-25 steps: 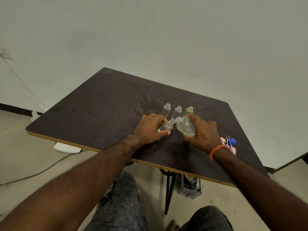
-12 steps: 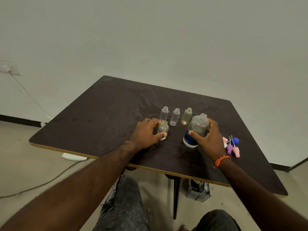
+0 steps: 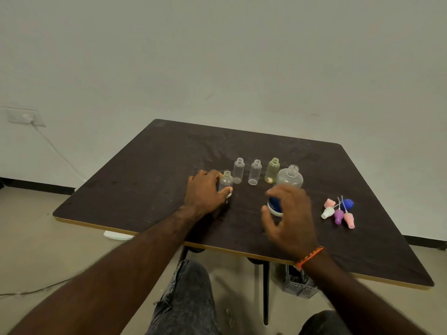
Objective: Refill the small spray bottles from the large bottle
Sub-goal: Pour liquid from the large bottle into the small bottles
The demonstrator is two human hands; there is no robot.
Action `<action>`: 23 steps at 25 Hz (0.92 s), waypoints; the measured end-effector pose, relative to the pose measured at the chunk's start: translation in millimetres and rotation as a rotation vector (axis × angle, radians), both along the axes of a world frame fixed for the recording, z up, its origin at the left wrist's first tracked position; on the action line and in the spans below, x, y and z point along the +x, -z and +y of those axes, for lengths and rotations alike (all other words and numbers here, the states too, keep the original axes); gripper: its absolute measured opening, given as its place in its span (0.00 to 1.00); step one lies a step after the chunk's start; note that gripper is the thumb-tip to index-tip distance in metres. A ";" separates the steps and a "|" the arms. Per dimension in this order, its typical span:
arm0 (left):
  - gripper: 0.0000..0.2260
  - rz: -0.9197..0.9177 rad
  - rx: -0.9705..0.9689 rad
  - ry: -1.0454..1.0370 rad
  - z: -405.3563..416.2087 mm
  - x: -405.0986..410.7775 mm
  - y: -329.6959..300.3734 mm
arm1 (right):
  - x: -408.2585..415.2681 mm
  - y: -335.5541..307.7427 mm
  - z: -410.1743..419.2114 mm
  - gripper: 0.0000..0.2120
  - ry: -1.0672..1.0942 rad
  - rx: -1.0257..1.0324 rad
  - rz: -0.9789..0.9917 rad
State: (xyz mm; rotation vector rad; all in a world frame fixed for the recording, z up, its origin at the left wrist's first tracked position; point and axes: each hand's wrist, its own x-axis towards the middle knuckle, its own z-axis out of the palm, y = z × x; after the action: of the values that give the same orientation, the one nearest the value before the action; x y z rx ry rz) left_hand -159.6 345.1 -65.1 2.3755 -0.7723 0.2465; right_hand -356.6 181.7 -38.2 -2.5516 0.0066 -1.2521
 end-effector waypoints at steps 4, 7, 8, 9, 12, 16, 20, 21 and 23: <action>0.16 0.044 -0.002 -0.106 4.9 25.4 -4.3 | 43.1 3.4 29.6 0.14 -0.083 0.102 0.469; 0.18 0.089 0.009 -0.126 7.6 43.3 -6.2 | 88.2 -0.6 47.3 0.23 -0.065 0.311 0.664; 0.19 0.102 0.013 -0.126 8.1 48.9 -6.7 | 103.5 -3.0 52.8 0.24 -0.068 0.404 0.691; 0.19 0.114 0.014 -0.124 8.2 53.6 -7.1 | 116.9 -6.3 57.9 0.23 -0.066 0.484 0.711; 0.18 0.136 0.008 -0.133 8.2 63.9 -5.5 | 149.9 -7.3 63.7 0.21 -0.054 0.595 0.741; 0.18 0.144 0.035 -0.144 8.9 73.4 -2.2 | 163.4 -2.2 64.2 0.24 -0.065 0.625 0.714; 0.30 0.157 0.064 -0.130 8.0 66.3 -7.3 | 155.9 -5.4 62.3 0.22 -0.034 0.622 0.652; 0.34 0.121 0.036 -0.129 7.6 58.8 -10.2 | 150.1 -6.2 60.8 0.23 -0.003 0.622 0.632; 0.35 -0.042 -0.073 -0.108 5.1 39.4 -19.4 | 132.0 -5.2 55.3 0.26 0.046 0.613 0.606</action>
State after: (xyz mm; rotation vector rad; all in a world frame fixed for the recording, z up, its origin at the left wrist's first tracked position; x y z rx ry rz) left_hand -120.2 350.2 -45.6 2.3525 -0.6438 0.3646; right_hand -224.6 237.0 -33.0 -2.2634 0.4954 -0.3500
